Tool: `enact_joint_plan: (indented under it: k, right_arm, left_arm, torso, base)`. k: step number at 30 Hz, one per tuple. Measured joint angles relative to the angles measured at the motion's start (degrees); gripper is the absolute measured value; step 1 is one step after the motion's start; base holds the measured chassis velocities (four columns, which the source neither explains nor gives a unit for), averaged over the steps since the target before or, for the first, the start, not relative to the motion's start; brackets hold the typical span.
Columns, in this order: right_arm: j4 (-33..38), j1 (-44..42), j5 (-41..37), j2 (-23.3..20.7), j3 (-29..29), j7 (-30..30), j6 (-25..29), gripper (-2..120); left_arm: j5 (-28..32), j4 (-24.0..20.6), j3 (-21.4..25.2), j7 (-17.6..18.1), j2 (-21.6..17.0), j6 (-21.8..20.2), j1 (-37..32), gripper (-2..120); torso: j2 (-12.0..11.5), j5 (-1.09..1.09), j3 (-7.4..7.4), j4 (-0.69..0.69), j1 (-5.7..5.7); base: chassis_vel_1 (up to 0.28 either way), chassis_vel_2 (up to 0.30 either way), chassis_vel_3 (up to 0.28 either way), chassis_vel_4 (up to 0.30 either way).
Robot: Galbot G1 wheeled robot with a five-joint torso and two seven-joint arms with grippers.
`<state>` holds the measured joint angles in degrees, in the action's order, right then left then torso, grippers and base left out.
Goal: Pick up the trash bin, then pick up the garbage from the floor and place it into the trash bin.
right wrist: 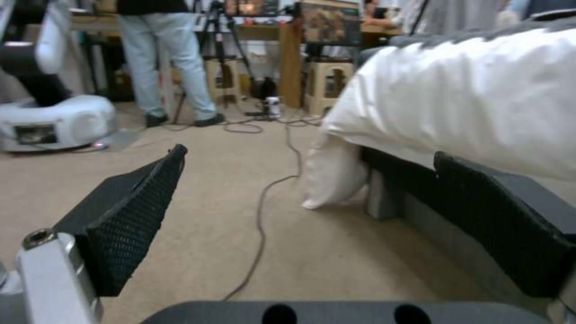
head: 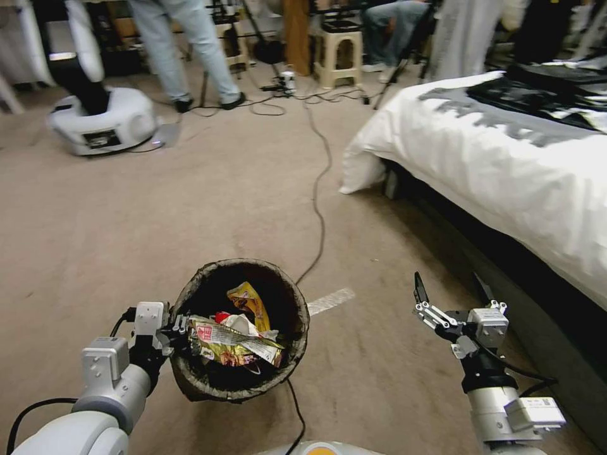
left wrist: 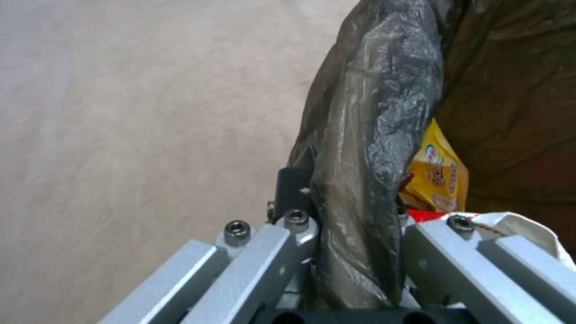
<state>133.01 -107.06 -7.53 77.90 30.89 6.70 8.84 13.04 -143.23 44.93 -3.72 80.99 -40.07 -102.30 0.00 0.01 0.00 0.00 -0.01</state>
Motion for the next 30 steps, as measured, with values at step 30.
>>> enact_joint_plan:
  k: [30]
  right_arm:
    - [-0.27, 0.68, -0.33, -0.09, -0.4, 0.96, -0.68, 100]
  left_arm:
    - [0.03, 0.0, -0.35, 0.83, -0.65, 1.04, 0.26, 3]
  torso:
    - [0.0, 0.0, 0.0, 0.01, 0.0]
  base:
    - [0.117, 0.114, 0.116, 0.119]
